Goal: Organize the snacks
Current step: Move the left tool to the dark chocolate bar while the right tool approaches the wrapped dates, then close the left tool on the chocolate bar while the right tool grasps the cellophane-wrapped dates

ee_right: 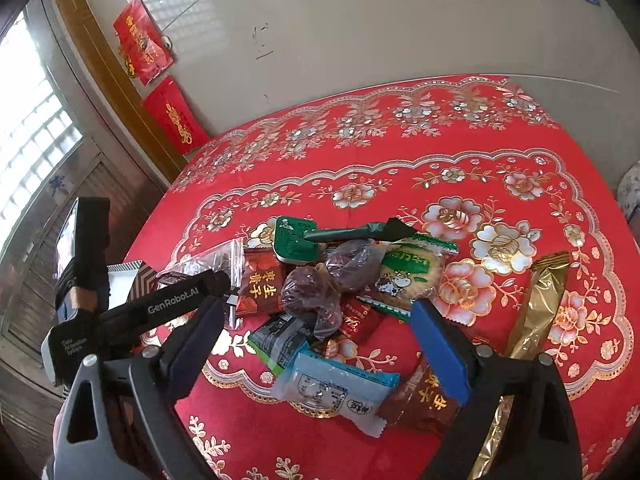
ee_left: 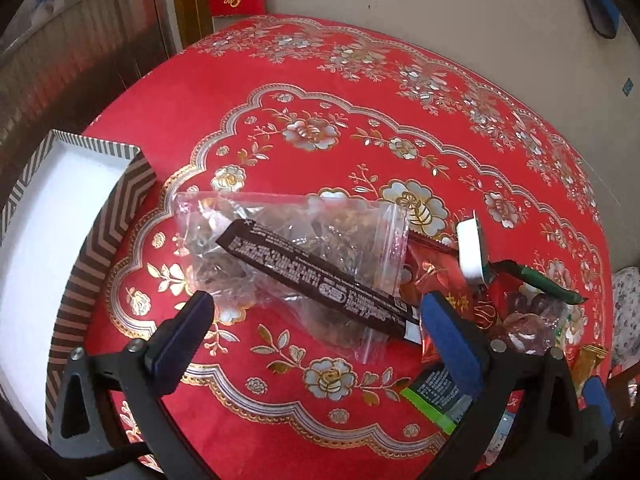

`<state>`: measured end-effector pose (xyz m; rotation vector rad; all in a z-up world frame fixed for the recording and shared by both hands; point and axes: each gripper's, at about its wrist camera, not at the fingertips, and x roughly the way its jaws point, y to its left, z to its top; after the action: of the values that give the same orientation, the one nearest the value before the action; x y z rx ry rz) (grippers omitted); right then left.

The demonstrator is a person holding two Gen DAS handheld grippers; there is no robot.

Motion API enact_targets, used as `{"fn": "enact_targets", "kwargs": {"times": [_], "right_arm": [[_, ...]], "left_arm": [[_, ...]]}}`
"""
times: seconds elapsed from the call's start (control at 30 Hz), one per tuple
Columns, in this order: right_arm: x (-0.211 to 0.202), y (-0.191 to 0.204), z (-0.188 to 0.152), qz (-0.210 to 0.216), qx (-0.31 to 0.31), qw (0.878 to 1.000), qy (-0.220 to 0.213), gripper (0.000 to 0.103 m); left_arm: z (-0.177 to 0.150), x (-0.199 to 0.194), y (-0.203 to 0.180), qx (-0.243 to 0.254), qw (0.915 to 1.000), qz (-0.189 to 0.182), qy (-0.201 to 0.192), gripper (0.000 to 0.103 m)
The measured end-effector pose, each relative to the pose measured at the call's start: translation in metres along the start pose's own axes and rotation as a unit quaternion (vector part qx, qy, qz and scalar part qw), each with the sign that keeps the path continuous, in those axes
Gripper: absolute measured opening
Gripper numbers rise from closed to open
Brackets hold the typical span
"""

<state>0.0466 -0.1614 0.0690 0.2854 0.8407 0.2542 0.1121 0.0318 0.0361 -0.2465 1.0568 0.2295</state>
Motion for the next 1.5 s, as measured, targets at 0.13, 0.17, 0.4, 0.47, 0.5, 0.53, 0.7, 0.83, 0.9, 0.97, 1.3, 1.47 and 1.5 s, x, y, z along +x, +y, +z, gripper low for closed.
{"fn": "enact_targets", "kwargs": {"times": [0.13, 0.17, 0.4, 0.47, 0.5, 0.53, 0.7, 0.83, 0.9, 0.97, 1.3, 1.47, 1.5], "right_arm": [[-0.001, -0.002, 0.0, 0.003, 0.001, 1.0, -0.001, 0.094], [0.0, -0.002, 0.0, 0.004, -0.001, 1.0, -0.001, 0.094], [0.001, -0.001, -0.002, 0.017, -0.006, 1.0, 0.001, 0.081], [0.002, -0.001, -0.003, 0.023, -0.005, 1.0, 0.004, 0.08], [0.002, -0.001, -0.004, 0.023, -0.004, 1.0, 0.004, 0.08], [0.002, -0.001, -0.005, 0.023, -0.002, 1.0, 0.003, 0.08], [0.001, -0.001, -0.007, 0.034, 0.003, 0.999, 0.002, 0.08], [-0.002, -0.001, -0.008, 0.036, 0.003, 0.999, -0.001, 0.08], [-0.003, -0.002, -0.009, 0.037, 0.004, 0.999, 0.0, 0.08], [-0.002, -0.004, -0.009, 0.039, 0.009, 0.999, 0.002, 0.08], [0.002, 0.003, -0.009, 0.052, 0.005, 0.999, 0.004, 0.08], [0.0, 0.004, -0.01, 0.049, 0.001, 0.999, 0.004, 0.08], [-0.001, 0.003, -0.01, 0.048, 0.002, 0.999, 0.004, 0.08]], "left_arm": [[0.001, 0.0, 0.004, -0.006, 1.0, -0.001, -0.001, 0.102], [0.001, 0.0, 0.005, -0.009, 1.0, -0.001, -0.002, 0.102], [0.002, 0.002, 0.012, -0.026, 0.9996, -0.005, 0.003, 0.079], [0.002, -0.001, 0.012, -0.026, 0.9996, -0.009, 0.002, 0.071], [0.001, -0.003, 0.013, -0.024, 0.9996, -0.015, 0.002, 0.065], [0.0, -0.005, 0.014, -0.023, 0.9993, -0.03, 0.005, 0.054], [-0.003, -0.006, 0.011, -0.01, 0.9977, -0.066, 0.014, 0.029], [-0.001, -0.008, 0.012, -0.017, 0.9949, -0.098, 0.017, 0.029], [0.0, -0.006, 0.012, -0.028, 0.993, -0.111, 0.029, 0.029], [0.0, -0.006, 0.012, -0.03, 0.9922, -0.116, 0.034, 0.029], [0.005, -0.016, 0.011, 0.013, 0.9931, -0.113, 0.029, 0.041], [0.014, -0.005, 0.011, -0.021, 0.9906, -0.131, 0.034, 0.041], [0.016, -0.003, 0.009, -0.022, 0.9906, -0.131, 0.033, 0.041]]}}
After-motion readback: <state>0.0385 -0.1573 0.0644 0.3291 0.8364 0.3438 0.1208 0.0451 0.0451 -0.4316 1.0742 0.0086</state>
